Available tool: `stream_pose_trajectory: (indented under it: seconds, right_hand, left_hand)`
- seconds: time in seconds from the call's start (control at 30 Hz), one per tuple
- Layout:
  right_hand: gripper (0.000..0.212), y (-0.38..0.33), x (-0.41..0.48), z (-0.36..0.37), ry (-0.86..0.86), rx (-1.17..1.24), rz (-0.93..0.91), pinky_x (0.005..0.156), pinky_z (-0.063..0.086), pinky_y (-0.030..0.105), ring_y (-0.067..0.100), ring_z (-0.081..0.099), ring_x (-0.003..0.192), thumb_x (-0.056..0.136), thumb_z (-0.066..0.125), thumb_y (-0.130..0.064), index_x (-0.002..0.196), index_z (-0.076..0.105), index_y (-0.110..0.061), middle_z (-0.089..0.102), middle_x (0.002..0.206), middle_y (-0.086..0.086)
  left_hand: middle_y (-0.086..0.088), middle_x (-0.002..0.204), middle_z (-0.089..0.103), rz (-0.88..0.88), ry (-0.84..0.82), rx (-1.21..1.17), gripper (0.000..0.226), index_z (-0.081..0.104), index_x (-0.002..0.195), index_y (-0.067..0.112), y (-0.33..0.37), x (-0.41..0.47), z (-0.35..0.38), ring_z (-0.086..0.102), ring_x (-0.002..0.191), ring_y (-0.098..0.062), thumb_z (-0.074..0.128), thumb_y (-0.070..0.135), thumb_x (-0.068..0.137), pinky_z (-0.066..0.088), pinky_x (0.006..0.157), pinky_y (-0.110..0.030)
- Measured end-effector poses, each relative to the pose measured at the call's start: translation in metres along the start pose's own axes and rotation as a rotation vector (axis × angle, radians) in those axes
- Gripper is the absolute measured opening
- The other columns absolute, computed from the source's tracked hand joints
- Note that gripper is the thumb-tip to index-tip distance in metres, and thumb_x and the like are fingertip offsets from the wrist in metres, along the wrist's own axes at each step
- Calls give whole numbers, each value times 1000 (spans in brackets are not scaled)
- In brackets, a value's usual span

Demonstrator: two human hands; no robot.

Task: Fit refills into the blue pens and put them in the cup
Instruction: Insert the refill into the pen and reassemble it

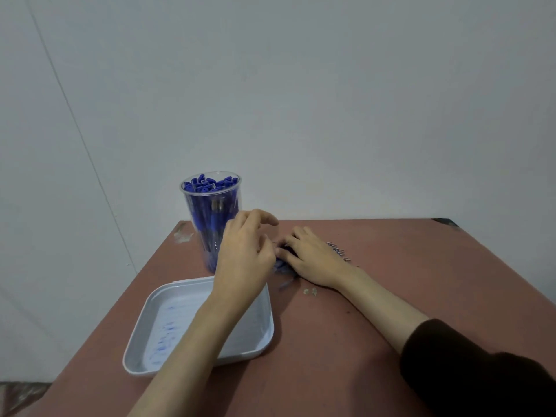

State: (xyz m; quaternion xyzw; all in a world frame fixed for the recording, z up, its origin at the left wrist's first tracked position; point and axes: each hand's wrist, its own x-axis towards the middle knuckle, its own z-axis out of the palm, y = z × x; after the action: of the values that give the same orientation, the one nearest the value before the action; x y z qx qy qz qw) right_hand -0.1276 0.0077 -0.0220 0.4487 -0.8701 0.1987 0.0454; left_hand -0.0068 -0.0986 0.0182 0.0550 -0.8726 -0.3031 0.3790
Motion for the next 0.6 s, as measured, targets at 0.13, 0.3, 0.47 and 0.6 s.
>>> stream_pose_trajectory:
  seconds: [0.13,0.3,0.47,0.6]
  right_hand:
    - [29,8,-28,-9,22,7,-132,83,35,28,6,33,88,101,42,-36,109,60,-14,39,92,-9]
    - [30,18,-60,-24,-17,53,-175,86,33,21,7,41,95,99,43,-36,112,61,-17,48,98,-10]
    - [54,19,-79,-34,113,-4,-23,97,35,29,13,43,113,94,28,-51,126,59,-20,55,117,-1]
    - [26,15,-100,-56,297,-55,427,80,41,33,25,56,99,96,44,-32,115,55,-18,58,98,2]
  left_hand:
    - [3,106,58,-25,-28,-34,29,60,102,14,7,-1,5,51,100,-16,48,-4,83,41,85,-29]
    - [-5,113,62,-138,-233,-69,34,57,117,12,13,0,24,56,105,-19,46,1,87,40,88,-24]
    - [-8,124,61,-213,-512,-6,35,52,130,13,16,-1,43,56,113,-21,45,15,96,36,88,-20]
    - [-9,131,57,-204,-634,75,43,44,138,14,20,4,51,52,120,-25,46,27,98,39,99,-29]
